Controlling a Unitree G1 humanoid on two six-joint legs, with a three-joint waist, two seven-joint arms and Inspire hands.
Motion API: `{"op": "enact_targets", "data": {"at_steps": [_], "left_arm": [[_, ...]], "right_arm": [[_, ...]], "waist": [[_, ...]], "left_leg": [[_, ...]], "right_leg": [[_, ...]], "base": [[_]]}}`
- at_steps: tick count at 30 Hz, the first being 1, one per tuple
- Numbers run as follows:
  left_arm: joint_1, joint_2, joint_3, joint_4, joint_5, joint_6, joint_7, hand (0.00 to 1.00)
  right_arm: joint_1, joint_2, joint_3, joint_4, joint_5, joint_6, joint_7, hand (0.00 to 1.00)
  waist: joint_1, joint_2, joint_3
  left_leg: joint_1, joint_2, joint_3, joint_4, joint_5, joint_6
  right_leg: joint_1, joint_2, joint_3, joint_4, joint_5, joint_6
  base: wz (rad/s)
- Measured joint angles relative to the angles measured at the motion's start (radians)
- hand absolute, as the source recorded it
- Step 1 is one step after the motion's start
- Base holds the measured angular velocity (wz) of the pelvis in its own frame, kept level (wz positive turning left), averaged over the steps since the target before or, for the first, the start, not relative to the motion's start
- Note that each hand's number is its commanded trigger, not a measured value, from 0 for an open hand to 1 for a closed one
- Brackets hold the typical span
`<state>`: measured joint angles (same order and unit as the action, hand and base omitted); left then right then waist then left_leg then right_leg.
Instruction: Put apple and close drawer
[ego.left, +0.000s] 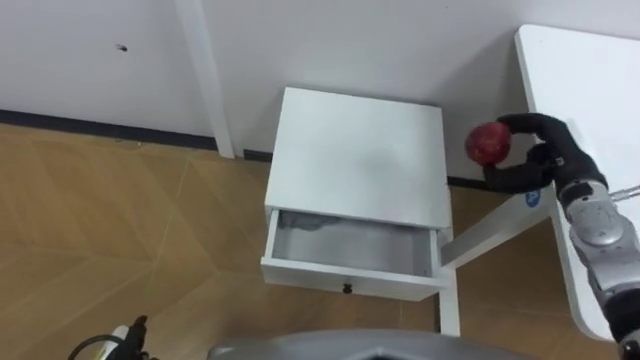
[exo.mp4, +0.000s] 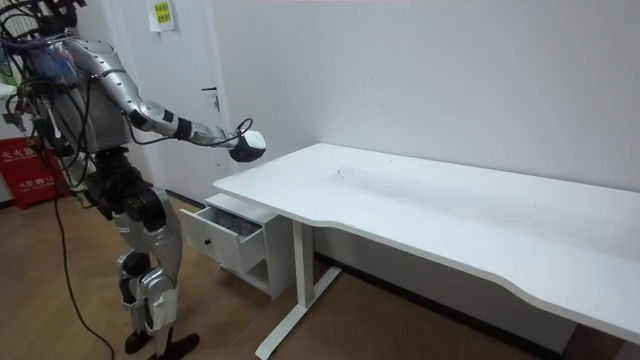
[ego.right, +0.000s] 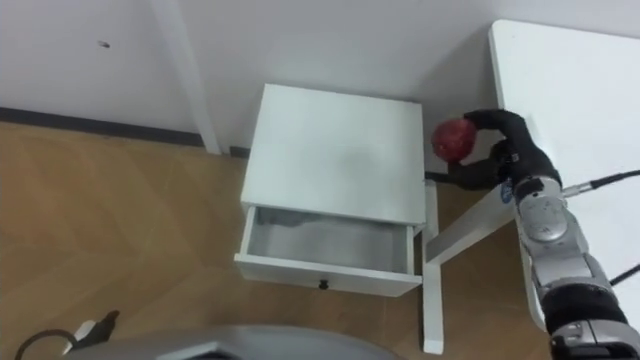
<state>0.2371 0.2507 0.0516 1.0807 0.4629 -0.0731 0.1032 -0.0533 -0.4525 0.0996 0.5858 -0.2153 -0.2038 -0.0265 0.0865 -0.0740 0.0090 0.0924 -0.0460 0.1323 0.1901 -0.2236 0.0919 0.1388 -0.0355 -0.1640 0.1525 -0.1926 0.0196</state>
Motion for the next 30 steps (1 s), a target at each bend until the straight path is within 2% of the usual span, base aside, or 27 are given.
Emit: {"op": "enact_targets", "data": {"at_steps": [5, 9, 12, 19, 28, 30], "left_arm": [[-0.012, -0.001, -0.025, 0.0, 0.0, 0.001, -0.015, 0.0], [-0.014, -0.007, -0.034, -0.001, 0.0, 0.004, -0.026, 0.0], [-0.014, -0.013, -0.043, -0.005, 0.002, 0.013, -0.034, 0.0], [-0.05, -0.02, -0.057, -0.009, 0.01, 0.024, -0.041, 0.0], [-0.049, -0.021, -0.063, -0.009, 0.009, 0.024, -0.04, 0.0], [-0.049, -0.023, -0.069, -0.009, 0.009, 0.024, -0.04, 0.0]], "right_arm": [[0.0, 0.029, 0.064, -0.113, -0.03, 0.008, 0.033, 1.0], [0.0, 0.085, 0.078, -0.115, -0.045, 0.011, 0.075, 1.0], [0.0, 0.111, 0.089, -0.127, -0.086, 0.022, 0.096, 1.0], [0.0, 0.144, 0.157, -0.131, -0.164, 0.024, 0.12, 1.0], [0.005, 0.168, 0.175, -0.087, -0.183, 0.032, 0.138, 1.0], [0.009, 0.171, 0.194, -0.063, -0.183, 0.045, 0.141, 1.0]], "waist": [[0.012, 0.004, 0.0006], [0.021, 0.006, 0.0018], [0.026, 0.014, -0.0028], [0.031, 0.018, -0.0038], [0.029, 0.012, -0.0018], [0.028, 0.01, -0.0025]], "left_leg": [[-0.024, -0.001, -0.007, 0.009, 0.0, 0.0], [-0.032, -0.003, -0.024, 0.013, 0.0, 0.0], [-0.044, -0.003, -0.033, 0.016, 0.0, 0.0], [-0.072, -0.003, -0.041, 0.026, 0.001, -0.001], [-0.074, -0.004, -0.042, 0.027, 0.001, -0.001], [-0.082, -0.004, -0.043, 0.03, 0.001, -0.001]], "right_leg": [[-0.017, -0.007, -0.002, -0.001, 0.0, -0.001], [-0.019, -0.007, -0.002, -0.002, 0.0, -0.001], [-0.019, -0.007, -0.014, -0.002, 0.0, -0.001], [-0.038, -0.008, -0.031, -0.002, 0.0, -0.001], [-0.037, -0.008, -0.037, -0.002, 0.0, -0.001], [-0.041, -0.009, -0.041, -0.002, 0.0, -0.001]], "base": [[0.05], [0.11], [0.09], [0.03], [0.0], [0.0]]}}
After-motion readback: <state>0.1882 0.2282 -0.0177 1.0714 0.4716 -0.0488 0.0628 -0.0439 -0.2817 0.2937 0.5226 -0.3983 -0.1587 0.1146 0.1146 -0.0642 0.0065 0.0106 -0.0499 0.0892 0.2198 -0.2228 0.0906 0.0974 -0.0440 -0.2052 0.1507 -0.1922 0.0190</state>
